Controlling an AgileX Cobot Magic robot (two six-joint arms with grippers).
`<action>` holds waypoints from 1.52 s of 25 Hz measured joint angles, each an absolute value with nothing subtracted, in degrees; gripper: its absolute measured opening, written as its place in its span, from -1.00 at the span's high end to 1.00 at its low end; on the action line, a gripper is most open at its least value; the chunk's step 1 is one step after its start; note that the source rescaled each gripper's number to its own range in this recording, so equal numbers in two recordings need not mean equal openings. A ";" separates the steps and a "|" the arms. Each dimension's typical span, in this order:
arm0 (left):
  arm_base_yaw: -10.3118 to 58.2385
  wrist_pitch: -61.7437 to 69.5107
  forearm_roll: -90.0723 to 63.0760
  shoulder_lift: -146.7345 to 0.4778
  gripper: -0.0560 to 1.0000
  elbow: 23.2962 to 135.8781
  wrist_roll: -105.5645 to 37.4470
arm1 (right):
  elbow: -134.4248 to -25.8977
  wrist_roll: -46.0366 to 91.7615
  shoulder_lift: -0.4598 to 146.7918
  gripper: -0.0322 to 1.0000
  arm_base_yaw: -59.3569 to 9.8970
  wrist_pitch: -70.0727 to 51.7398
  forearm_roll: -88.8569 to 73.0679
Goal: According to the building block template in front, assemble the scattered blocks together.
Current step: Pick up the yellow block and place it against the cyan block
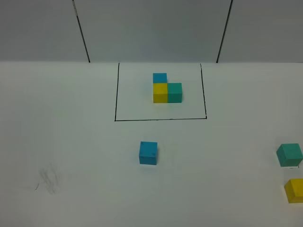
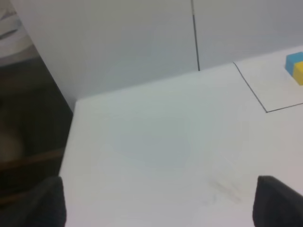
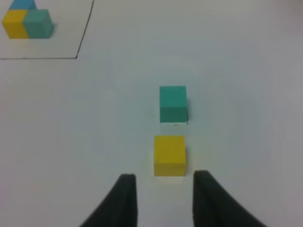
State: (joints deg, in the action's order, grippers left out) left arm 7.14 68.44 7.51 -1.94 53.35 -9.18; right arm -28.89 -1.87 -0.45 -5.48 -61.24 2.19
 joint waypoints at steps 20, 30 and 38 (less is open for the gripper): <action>-2.73 61.21 3.93 0.50 -0.35 29.01 4.87 | -28.89 -1.87 -0.45 0.93 -5.48 -61.24 2.19; -2.73 61.17 3.93 0.50 -0.23 29.01 4.87 | -28.89 -1.87 -0.45 0.93 -5.48 -61.24 2.19; -2.73 61.17 3.93 0.50 -0.22 29.01 4.87 | -28.89 -1.86 -0.45 0.93 -5.48 -61.24 2.19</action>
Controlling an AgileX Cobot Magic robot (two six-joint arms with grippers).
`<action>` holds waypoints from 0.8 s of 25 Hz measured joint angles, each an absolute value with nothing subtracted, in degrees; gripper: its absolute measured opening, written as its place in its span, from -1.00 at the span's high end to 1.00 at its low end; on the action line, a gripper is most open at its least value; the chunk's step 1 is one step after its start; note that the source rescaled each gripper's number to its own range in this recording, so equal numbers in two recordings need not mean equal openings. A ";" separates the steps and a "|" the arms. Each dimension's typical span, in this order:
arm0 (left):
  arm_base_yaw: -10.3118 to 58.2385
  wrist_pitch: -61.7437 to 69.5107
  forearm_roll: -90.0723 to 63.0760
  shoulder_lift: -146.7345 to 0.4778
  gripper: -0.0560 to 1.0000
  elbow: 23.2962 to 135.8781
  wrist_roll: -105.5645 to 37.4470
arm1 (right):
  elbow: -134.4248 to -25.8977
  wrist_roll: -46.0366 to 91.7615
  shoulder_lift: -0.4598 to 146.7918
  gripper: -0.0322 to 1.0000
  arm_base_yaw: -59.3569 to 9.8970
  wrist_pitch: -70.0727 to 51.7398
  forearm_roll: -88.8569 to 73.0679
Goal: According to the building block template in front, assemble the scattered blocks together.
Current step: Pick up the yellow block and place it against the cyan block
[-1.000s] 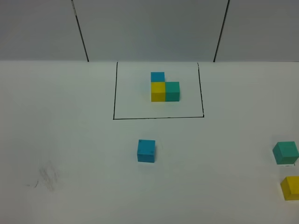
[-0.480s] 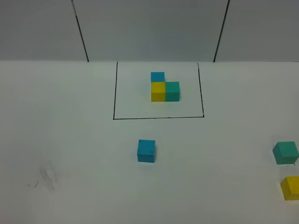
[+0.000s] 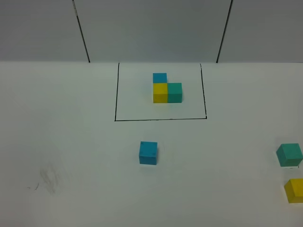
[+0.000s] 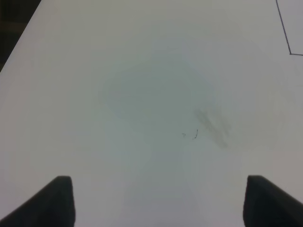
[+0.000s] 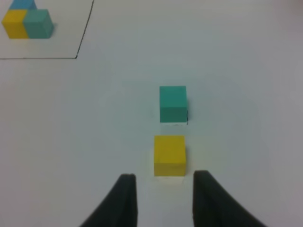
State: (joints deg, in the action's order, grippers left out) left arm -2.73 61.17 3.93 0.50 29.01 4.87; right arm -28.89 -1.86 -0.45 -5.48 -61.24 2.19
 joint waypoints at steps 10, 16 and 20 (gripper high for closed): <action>-2.73 61.17 3.93 0.50 -0.22 29.01 4.87 | -28.89 -2.11 -0.45 0.93 -5.48 -61.24 3.03; -2.73 61.17 3.93 0.50 -0.22 29.01 4.87 | -28.89 -2.32 -0.45 0.93 -5.48 -61.24 3.15; -2.73 61.17 3.93 0.50 -0.22 29.01 4.87 | -28.89 -3.58 -0.45 0.73 -5.48 -61.24 4.88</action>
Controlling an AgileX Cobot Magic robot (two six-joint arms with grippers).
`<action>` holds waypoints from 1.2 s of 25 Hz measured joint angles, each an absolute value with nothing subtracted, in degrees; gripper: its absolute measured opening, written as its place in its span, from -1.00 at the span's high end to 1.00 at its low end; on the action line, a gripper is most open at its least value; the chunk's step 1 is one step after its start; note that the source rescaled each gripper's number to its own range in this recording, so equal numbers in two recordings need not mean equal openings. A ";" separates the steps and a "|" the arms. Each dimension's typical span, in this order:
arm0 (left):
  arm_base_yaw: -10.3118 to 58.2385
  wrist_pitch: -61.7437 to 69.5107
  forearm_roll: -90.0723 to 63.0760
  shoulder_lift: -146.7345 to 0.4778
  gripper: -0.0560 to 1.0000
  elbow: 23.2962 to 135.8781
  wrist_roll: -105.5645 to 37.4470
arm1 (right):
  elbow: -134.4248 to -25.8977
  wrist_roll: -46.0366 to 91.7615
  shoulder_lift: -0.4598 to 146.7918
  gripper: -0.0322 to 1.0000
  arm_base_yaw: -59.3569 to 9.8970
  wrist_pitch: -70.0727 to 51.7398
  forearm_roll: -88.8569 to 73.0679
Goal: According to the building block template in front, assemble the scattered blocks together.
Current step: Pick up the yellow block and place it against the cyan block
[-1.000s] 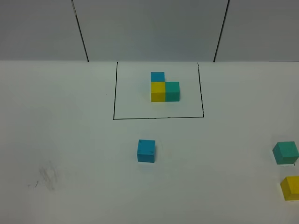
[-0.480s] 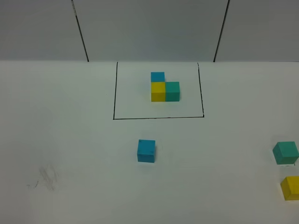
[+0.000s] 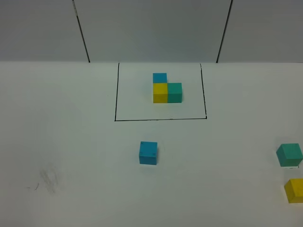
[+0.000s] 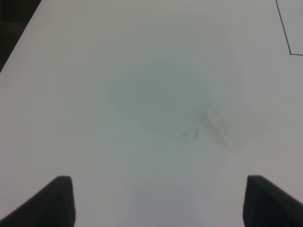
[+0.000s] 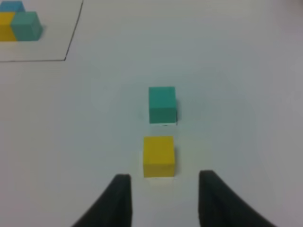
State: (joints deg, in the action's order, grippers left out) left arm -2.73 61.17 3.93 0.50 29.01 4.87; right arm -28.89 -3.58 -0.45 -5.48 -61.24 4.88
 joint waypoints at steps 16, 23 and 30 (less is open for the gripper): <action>-2.73 61.17 3.93 0.50 -0.21 29.01 4.87 | -34.24 -5.22 19.71 -1.00 -5.48 -56.02 10.57; -2.73 61.17 3.93 0.50 -0.21 29.01 4.87 | -35.27 -5.57 35.38 -1.00 -5.48 -51.72 11.60; -2.73 61.17 3.93 0.50 -0.21 29.01 4.87 | -37.45 -9.22 48.00 -0.99 -5.48 -49.43 15.02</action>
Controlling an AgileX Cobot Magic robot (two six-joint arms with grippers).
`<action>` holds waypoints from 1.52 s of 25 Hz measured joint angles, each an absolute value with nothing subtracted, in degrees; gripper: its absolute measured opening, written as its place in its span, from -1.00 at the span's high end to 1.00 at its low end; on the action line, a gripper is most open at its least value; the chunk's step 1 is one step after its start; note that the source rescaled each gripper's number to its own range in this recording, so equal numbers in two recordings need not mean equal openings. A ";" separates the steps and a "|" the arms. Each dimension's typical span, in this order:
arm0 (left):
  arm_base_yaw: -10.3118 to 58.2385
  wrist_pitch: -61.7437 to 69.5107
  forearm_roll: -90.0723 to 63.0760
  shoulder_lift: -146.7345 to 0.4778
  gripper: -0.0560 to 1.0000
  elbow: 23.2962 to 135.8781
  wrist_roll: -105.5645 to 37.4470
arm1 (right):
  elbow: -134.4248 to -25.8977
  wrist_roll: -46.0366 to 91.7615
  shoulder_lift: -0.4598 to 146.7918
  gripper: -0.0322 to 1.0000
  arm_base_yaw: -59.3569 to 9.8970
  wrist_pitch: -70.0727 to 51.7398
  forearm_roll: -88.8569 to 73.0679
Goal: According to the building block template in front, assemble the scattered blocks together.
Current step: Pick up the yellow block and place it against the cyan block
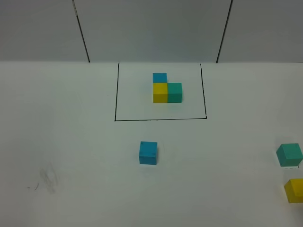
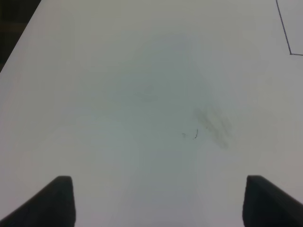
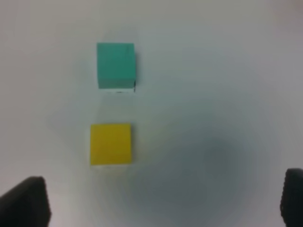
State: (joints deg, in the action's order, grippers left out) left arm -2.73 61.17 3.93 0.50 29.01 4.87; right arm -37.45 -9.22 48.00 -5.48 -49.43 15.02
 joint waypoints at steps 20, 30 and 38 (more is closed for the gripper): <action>-2.73 61.17 3.93 0.50 -0.21 29.01 4.87 | -37.69 -10.41 78.57 -0.88 -1.11 -37.47 8.77; -2.73 61.17 3.93 0.50 -0.21 29.01 4.93 | -36.01 -10.24 85.49 -0.83 -1.11 -30.22 6.81; -2.73 61.13 3.93 0.50 -0.21 29.01 4.93 | -31.41 -10.24 87.49 -0.77 -1.11 -22.99 6.13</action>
State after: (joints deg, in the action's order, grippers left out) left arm -2.73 61.13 3.93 0.50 29.01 4.93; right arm -31.41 -10.24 87.49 -1.11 -22.99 6.13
